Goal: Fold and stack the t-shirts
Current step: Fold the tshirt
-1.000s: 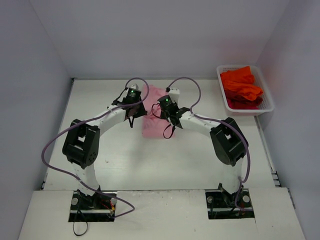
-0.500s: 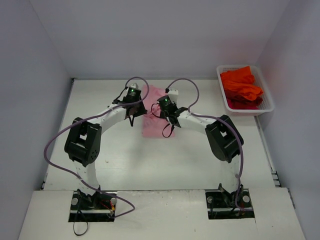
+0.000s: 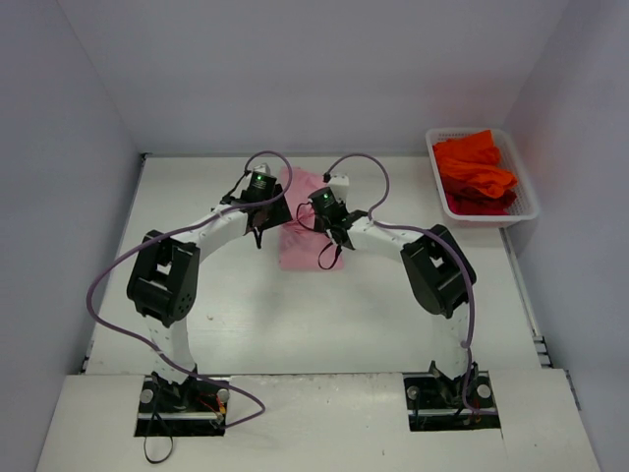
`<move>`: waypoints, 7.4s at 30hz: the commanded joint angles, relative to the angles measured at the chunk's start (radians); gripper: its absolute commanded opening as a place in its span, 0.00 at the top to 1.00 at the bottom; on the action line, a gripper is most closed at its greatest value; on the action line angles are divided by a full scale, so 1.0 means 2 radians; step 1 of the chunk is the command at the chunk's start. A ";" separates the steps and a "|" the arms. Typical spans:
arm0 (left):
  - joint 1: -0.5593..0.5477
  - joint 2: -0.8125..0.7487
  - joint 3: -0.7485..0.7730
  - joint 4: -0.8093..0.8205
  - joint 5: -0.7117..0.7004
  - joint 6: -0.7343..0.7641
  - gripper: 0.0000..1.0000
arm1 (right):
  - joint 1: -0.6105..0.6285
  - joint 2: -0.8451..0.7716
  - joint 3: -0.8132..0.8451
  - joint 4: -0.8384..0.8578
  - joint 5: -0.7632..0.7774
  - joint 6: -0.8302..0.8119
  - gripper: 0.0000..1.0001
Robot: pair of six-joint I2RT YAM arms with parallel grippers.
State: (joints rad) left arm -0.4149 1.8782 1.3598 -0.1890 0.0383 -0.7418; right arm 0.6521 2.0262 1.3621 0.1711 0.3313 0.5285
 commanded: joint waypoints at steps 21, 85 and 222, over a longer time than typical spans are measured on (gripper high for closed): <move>-0.003 -0.062 0.013 0.001 -0.048 0.007 0.17 | 0.005 -0.063 0.010 0.029 0.021 -0.030 0.00; -0.012 -0.124 -0.066 -0.010 -0.094 0.000 0.16 | 0.015 0.022 0.021 0.025 0.048 -0.013 0.00; -0.062 -0.092 -0.241 0.193 -0.031 -0.088 0.16 | 0.043 -0.130 -0.248 0.090 0.036 0.096 0.02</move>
State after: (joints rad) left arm -0.5426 1.6966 0.8856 0.1436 -0.0299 -0.8989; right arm 0.7254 1.7653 0.8631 0.3115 0.3916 0.6933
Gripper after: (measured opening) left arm 0.839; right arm 0.986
